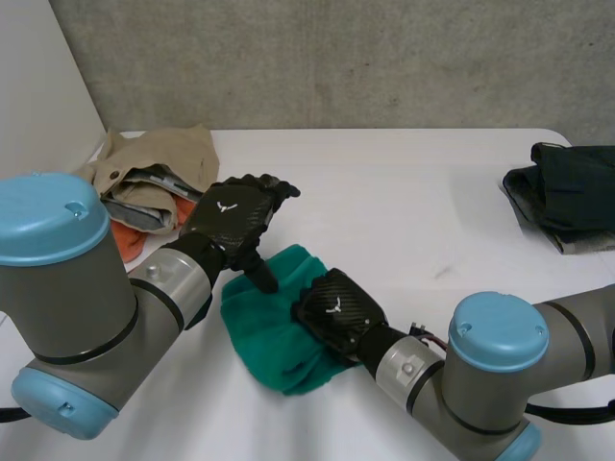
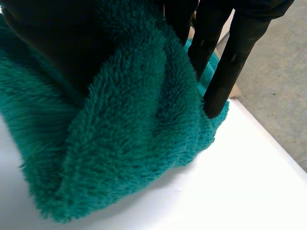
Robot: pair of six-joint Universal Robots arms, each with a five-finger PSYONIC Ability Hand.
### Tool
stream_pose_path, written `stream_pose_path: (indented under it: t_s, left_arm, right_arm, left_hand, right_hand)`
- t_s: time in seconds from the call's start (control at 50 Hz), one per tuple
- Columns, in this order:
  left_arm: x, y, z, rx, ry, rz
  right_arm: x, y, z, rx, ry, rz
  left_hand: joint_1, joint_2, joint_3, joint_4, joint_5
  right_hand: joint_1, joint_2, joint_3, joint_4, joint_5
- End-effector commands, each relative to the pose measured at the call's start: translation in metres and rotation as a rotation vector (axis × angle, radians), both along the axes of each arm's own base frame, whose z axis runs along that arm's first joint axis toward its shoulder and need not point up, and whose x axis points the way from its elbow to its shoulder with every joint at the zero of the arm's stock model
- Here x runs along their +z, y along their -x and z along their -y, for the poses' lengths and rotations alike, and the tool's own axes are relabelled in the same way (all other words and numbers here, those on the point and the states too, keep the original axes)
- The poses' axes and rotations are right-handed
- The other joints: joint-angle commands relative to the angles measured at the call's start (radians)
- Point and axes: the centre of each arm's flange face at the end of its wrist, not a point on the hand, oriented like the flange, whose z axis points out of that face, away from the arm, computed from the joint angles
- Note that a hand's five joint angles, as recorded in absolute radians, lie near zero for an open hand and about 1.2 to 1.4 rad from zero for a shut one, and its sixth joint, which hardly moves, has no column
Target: Fold the laundry.
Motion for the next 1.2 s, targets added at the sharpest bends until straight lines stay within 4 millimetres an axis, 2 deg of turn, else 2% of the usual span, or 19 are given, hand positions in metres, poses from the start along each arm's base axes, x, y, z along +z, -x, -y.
stream_pose_path:
  t_s: [0.02, 0.06, 0.1, 0.12, 0.16, 0.2, 0.22, 0.28, 0.34, 0.36, 0.38, 0.4, 0.48, 0.56, 0.74, 0.86, 1.2]
  left_arm:
    - [0.001, 0.000, 0.000, 0.000, 0.003, -0.002]
    - [0.002, 0.000, 0.000, 0.000, 0.004, -0.002]
    - [0.003, -0.001, 0.000, 0.001, 0.008, -0.005]
    - [0.003, -0.001, 0.000, 0.001, 0.008, -0.005]
    - [0.004, 0.000, -0.001, 0.000, 0.009, -0.006]
    - [0.004, 0.000, -0.001, 0.000, 0.010, -0.007]
    - [0.004, 0.000, -0.001, 0.000, 0.010, -0.007]
    - [0.004, 0.000, -0.001, 0.000, 0.009, -0.006]
    - [0.003, 0.000, -0.001, -0.002, 0.009, -0.006]
    - [0.003, 0.000, -0.001, -0.002, 0.009, -0.006]
    - [0.003, 0.000, -0.001, -0.002, 0.009, -0.006]
    - [0.003, 0.000, -0.001, -0.002, 0.009, -0.006]
    - [0.002, 0.000, -0.002, -0.003, 0.005, -0.003]
    - [0.000, -0.001, -0.003, -0.003, 0.000, 0.000]
    - [0.000, 0.000, -0.004, -0.008, -0.003, 0.001]
    - [-0.002, 0.000, -0.005, -0.010, -0.007, 0.004]
    - [-0.002, 0.000, -0.006, -0.013, -0.007, 0.003]
  right_arm:
    - [0.017, -0.002, 0.012, -0.026, 0.041, 0.037]
    - [0.022, -0.001, 0.013, -0.030, 0.046, 0.048]
    - [0.026, 0.004, 0.023, -0.058, 0.057, 0.056]
    - [0.029, 0.018, 0.043, -0.112, 0.060, 0.054]
    - [0.030, 0.038, 0.067, -0.188, 0.069, 0.042]
    - [0.030, 0.052, 0.080, -0.233, 0.068, 0.032]
    - [0.027, 0.066, 0.091, -0.272, 0.069, 0.015]
    - [0.025, 0.077, 0.098, -0.287, 0.081, -0.010]
    - [0.019, 0.082, 0.095, -0.256, 0.083, -0.049]
    - [0.017, 0.083, 0.092, -0.246, 0.083, -0.062]
    - [0.015, 0.084, 0.087, -0.228, 0.070, -0.082]
    - [0.013, 0.084, 0.084, -0.220, 0.060, -0.095]
    - [0.010, 0.087, 0.072, -0.187, -0.004, -0.120]
    - [0.020, 0.091, 0.064, -0.167, -0.018, -0.115]
    - [0.019, 0.097, 0.062, -0.168, -0.027, -0.117]
    - [0.021, 0.096, 0.070, -0.171, 0.004, -0.107]
    - [0.005, 0.090, 0.084, -0.168, 0.011, -0.108]
  left_hand:
    - [-0.017, 0.000, -0.008, 0.005, -0.003]
    - [-0.017, 0.000, -0.008, 0.005, -0.003]
    - [-0.017, 0.000, -0.008, 0.005, -0.003]
    - [-0.017, 0.000, -0.008, 0.005, -0.003]
    - [-0.017, 0.000, -0.008, 0.005, -0.003]
    - [-0.017, 0.000, -0.008, 0.005, -0.003]
    - [-0.017, 0.000, -0.008, 0.005, -0.003]
    - [-0.017, 0.000, -0.008, 0.005, -0.003]
    - [-0.017, 0.000, -0.008, 0.005, -0.003]
    - [-0.017, 0.000, -0.008, 0.005, -0.003]
    - [-0.020, -0.003, -0.011, 0.002, -0.006]
    - [-0.020, -0.003, -0.011, 0.002, -0.006]
    - [-0.020, -0.003, -0.011, 0.002, -0.006]
    - [-0.017, 0.000, -0.008, 0.005, -0.003]
    - [-0.017, 0.000, -0.008, 0.005, -0.003]
    - [-0.017, 0.000, -0.008, 0.005, -0.003]
    - [-0.017, 0.000, -0.008, 0.005, -0.003]
  right_hand:
    - [0.389, 0.250, 0.251, 0.217, 0.281]
    - [0.389, 0.250, 0.251, 0.217, 0.281]
    - [0.389, 0.250, 0.251, 0.217, 0.281]
    - [0.389, 0.250, 0.251, 0.217, 0.281]
    - [0.389, 0.250, 0.251, 0.217, 0.281]
    - [0.389, 0.250, 0.251, 0.217, 0.281]
    - [0.389, 0.250, 0.251, 0.217, 0.281]
    - [0.389, 0.250, 0.251, 0.217, 0.281]
    - [0.356, 0.216, 0.217, 0.183, 0.247]
    - [0.108, -0.031, -0.031, -0.064, 0.000]
    - [-0.391, -0.531, -0.530, -0.564, -0.500]
    - [-0.521, -0.661, -0.660, -0.694, -0.630]
    - [-0.678, -0.817, -0.817, -0.850, -0.786]
    - [-0.722, -0.862, -0.861, -0.895, -0.831]
    - [-0.711, -0.850, -0.849, -0.883, -0.819]
    - [-0.661, -0.800, -0.799, -0.833, -0.769]
    - [-0.599, -0.738, -0.738, -0.771, -0.707]
